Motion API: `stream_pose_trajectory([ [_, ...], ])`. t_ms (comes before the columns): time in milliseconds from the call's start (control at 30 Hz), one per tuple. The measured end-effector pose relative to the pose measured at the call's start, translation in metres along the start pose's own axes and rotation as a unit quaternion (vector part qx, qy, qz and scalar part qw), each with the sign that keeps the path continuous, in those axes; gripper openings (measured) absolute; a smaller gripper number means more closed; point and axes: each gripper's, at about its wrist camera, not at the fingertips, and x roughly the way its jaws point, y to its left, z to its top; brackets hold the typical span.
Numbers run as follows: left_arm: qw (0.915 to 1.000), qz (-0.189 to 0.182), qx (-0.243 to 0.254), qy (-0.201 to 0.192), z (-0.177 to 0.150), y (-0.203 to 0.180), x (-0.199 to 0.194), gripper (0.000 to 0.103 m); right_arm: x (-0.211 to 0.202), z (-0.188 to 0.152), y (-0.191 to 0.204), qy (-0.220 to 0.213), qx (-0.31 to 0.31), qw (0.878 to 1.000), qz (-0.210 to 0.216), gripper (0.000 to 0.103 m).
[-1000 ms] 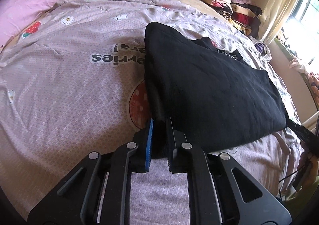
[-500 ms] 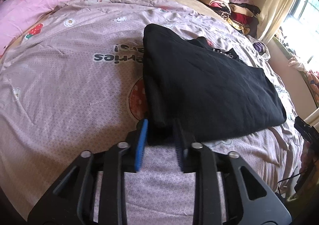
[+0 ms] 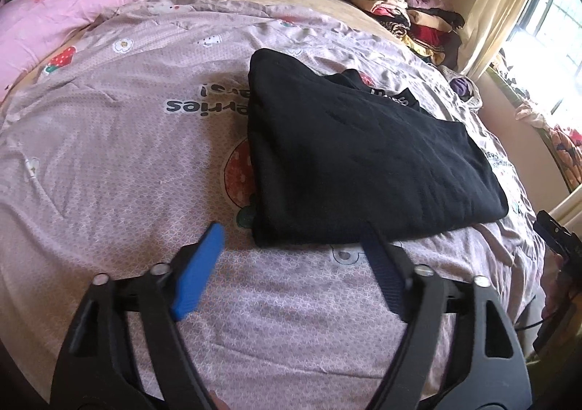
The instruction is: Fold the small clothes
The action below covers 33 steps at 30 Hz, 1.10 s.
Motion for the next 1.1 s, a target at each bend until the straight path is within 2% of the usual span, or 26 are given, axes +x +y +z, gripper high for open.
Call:
stream_pose_trajectory([
  [67, 1.0000, 0.002, 0.000, -0.002, 0.000, 0.000, -0.002, 0.086, -0.001, -0.001, 0.004, 0.000, -0.005, 1.000, 0.001, 0.094],
  [267, 1.0000, 0.001, 0.001, -0.008, -0.001, 0.000, -0.008, 0.093, -0.006, -0.003, 0.015, -0.002, -0.017, 1.000, -0.001, 0.094],
  [333, 1.0000, 0.000, 0.003, -0.009, -0.001, 0.000, -0.010, 0.093, -0.008, -0.004, 0.019, -0.002, -0.023, 1.000, -0.002, 0.098],
  [700, 0.9995, 0.018, 0.006, -0.026, -0.003, 0.010, -0.024, 0.093, -0.009, -0.009, 0.049, 0.000, -0.057, 0.998, 0.003, 0.098],
  [1100, 0.9988, 0.028, -0.009, -0.038, -0.003, 0.036, -0.032, 0.093, 0.005, -0.012, 0.111, 0.007, -0.119, 0.993, 0.011, 0.098],
])
